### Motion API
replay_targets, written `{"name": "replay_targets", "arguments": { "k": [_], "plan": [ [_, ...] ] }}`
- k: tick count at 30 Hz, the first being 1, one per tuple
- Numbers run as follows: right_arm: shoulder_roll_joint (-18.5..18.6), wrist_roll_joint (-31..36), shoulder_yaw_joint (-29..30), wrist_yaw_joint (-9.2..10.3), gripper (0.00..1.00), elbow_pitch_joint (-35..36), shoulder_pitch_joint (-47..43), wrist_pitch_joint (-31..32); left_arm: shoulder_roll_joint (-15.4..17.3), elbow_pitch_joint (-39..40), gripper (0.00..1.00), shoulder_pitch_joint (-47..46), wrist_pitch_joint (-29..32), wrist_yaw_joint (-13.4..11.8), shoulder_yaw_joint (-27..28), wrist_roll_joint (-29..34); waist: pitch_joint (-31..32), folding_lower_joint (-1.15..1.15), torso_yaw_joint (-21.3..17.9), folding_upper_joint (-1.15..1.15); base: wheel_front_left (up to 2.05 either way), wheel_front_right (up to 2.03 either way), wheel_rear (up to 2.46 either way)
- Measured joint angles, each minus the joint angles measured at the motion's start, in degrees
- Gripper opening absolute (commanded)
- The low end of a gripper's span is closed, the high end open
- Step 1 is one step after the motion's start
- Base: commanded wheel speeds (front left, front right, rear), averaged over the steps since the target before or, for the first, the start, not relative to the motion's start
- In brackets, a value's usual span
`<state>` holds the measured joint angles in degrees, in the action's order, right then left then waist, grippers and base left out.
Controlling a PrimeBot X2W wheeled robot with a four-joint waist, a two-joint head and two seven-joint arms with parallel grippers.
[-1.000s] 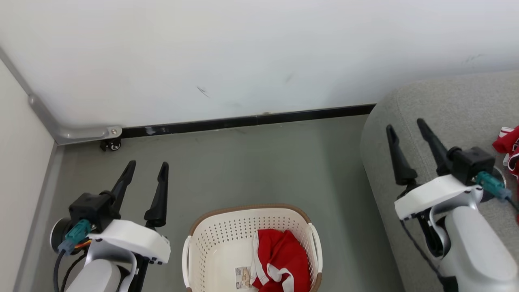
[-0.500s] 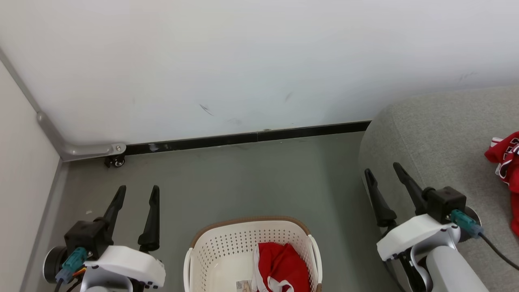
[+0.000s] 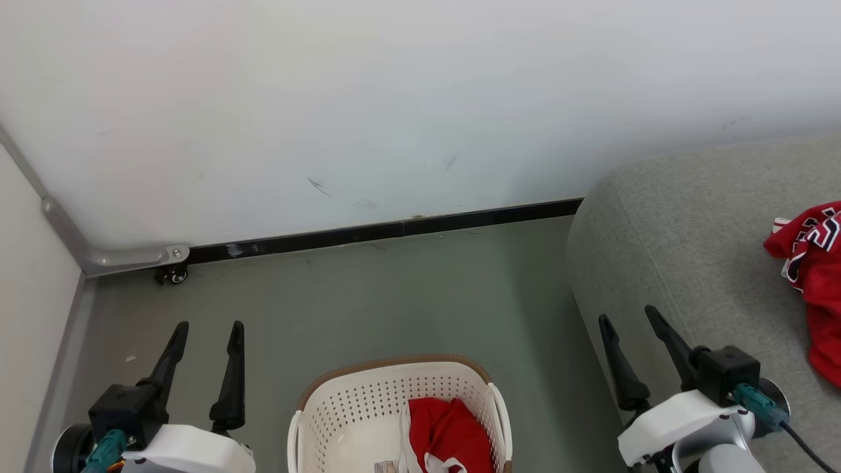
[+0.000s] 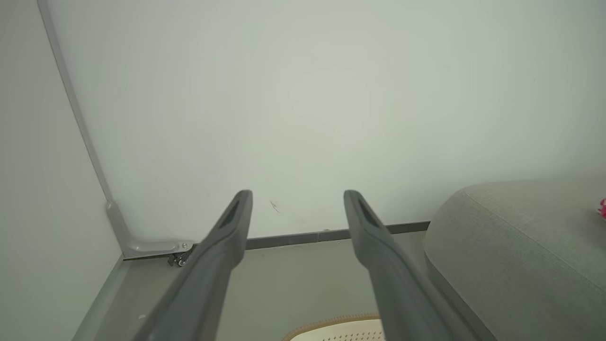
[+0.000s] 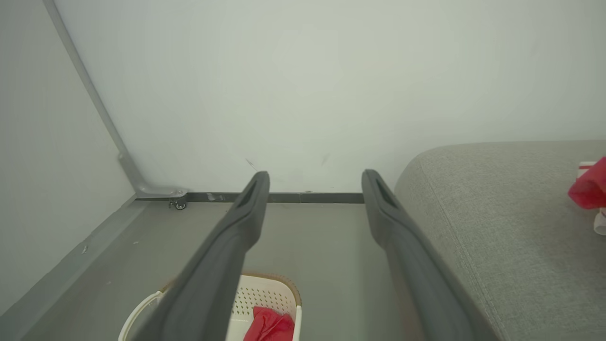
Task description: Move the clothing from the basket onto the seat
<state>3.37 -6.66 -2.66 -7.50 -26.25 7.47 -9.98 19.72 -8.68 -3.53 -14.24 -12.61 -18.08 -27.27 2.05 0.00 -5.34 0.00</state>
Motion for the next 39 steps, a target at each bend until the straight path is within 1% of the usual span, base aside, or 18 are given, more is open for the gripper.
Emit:
{"name": "replay_targets", "arguments": {
  "k": [8, 9, 13, 16, 23, 27, 30, 39],
  "plan": [
    [-0.3, 0.3, 0.3, 0.00, 1.00, 2.6, -2.1, 0.7, 0.0, 0.9, 1.00, 1.0, -0.2, 0.0, 0.5, 0.8, 0.0, 0.00, -0.9, 0.00, 0.00, 0.00, 0.00],
    [-0.3, 0.7, 0.3, 0.00, 1.00, 3.7, -2.6, 1.0, -0.2, 1.2, 1.00, 1.7, -0.2, -0.5, 0.5, 1.1, 0.0, 0.00, -1.1, 0.00, 0.00, 0.00, 0.00],
    [-0.3, 1.0, 0.5, 0.00, 1.00, 4.6, -2.9, 1.2, -0.4, 1.3, 1.00, 2.3, -0.2, -0.5, 0.5, 1.3, 0.2, 0.00, -1.2, 0.00, 0.00, 0.00, 0.00],
    [-0.4, 1.3, 0.7, 0.00, 1.00, 5.9, -3.0, 1.4, -0.7, 1.4, 1.00, 2.4, -0.2, -1.1, 0.5, 1.3, 0.3, 0.00, -1.1, 0.00, 0.00, 0.00, 0.00],
    [-0.4, 1.7, 0.9, 0.00, 1.00, 8.3, -5.1, 2.0, -0.7, 1.2, 1.00, 3.7, -0.2, -1.3, 0.9, 2.3, 0.7, 0.00, -0.8, 0.00, 0.00, 0.00, 0.00],
    [-0.5, 1.1, 0.9, 0.00, 1.00, 9.5, -5.4, 2.3, -0.9, 1.1, 1.00, 4.5, -0.2, -1.3, 0.8, 2.4, 0.8, 0.00, -0.5, 0.00, 0.00, 0.00, 0.00],
    [-0.5, 0.3, 0.3, 0.00, 1.00, 9.9, -5.6, 2.5, -1.5, 1.4, 1.00, 4.6, -0.2, -1.8, 0.5, 2.8, 0.8, 0.00, -0.2, 0.00, 0.00, 0.00, 0.00],
    [-0.6, -0.4, -0.9, 0.00, 1.00, 12.1, -6.6, 3.4, -1.6, 0.5, 1.00, 4.7, -0.2, -1.5, 1.5, 2.8, 0.6, 0.00, 0.3, 0.00, 0.00, 0.00, 0.00]
  ]
}}
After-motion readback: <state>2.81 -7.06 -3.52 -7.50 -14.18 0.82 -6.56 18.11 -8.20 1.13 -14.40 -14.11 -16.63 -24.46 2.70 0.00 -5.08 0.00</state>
